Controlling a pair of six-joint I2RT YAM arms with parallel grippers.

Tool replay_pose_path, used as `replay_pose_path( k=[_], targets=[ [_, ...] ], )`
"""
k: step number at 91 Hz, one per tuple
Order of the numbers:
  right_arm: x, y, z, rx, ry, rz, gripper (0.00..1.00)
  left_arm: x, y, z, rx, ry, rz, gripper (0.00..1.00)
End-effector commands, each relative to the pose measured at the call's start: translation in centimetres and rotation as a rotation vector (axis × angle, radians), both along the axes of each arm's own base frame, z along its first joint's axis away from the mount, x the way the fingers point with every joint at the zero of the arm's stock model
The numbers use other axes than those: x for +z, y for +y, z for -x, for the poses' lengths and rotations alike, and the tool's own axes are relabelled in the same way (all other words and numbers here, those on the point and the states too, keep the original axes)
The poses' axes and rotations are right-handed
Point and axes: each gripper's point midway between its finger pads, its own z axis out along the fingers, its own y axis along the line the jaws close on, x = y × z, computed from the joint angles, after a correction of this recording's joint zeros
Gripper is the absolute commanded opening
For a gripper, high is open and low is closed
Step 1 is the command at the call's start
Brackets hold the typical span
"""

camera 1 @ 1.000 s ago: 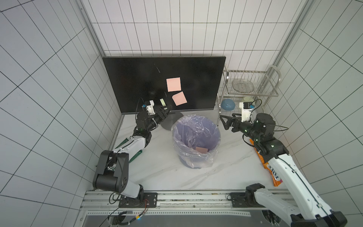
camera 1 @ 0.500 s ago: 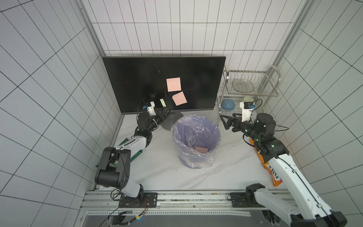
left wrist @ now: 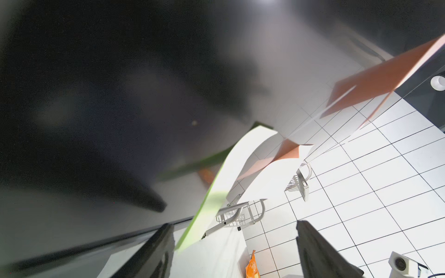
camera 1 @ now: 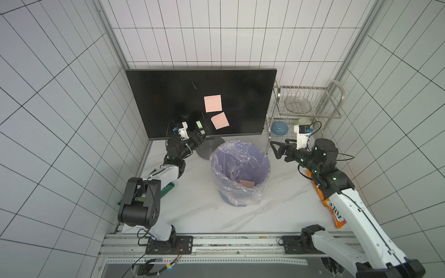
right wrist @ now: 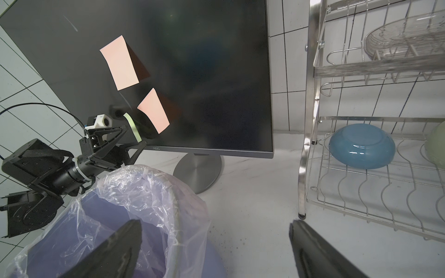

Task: Remove the sticky note from the monitor
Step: Tear off the sticky note from the monitor.

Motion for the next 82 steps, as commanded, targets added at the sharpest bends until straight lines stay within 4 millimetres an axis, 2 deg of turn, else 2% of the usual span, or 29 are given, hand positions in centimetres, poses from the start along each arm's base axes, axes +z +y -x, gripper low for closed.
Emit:
replay_pose_path(
  k=[1, 16, 35, 51, 57, 63, 82],
  targets=[
    [0.72, -0.06, 0.19, 0.010, -0.021, -0.004, 0.99, 2.17, 0.17, 0.05, -0.012, -0.066, 0.006, 0.80],
    [0.87, 0.13, 0.12, 0.019, -0.021, -0.009, 0.99, 2.09, 0.25, 0.03, -0.009, -0.057, 0.005, 0.77],
    [1.09, 0.11, 0.17, 0.018, -0.025, -0.012, 0.99, 2.39, 0.25, 0.16, -0.012, -0.065, 0.027, 0.68],
    [1.11, 0.16, 0.18, 0.021, -0.024, -0.015, 0.99, 2.92, 0.22, 0.30, -0.016, -0.074, 0.027, 0.55],
    [1.11, 0.23, 0.22, 0.025, -0.022, -0.019, 0.99, 2.67, 0.19, 0.32, -0.018, -0.069, 0.026, 0.45],
    [1.07, 0.29, 0.22, 0.028, -0.020, -0.023, 0.99, 2.54, 0.14, 0.39, -0.020, -0.067, 0.029, 0.42],
    [1.25, 0.31, 0.33, 0.030, -0.023, -0.029, 0.99, 2.09, 0.14, 0.43, -0.022, -0.059, 0.030, 0.20]
  ],
)
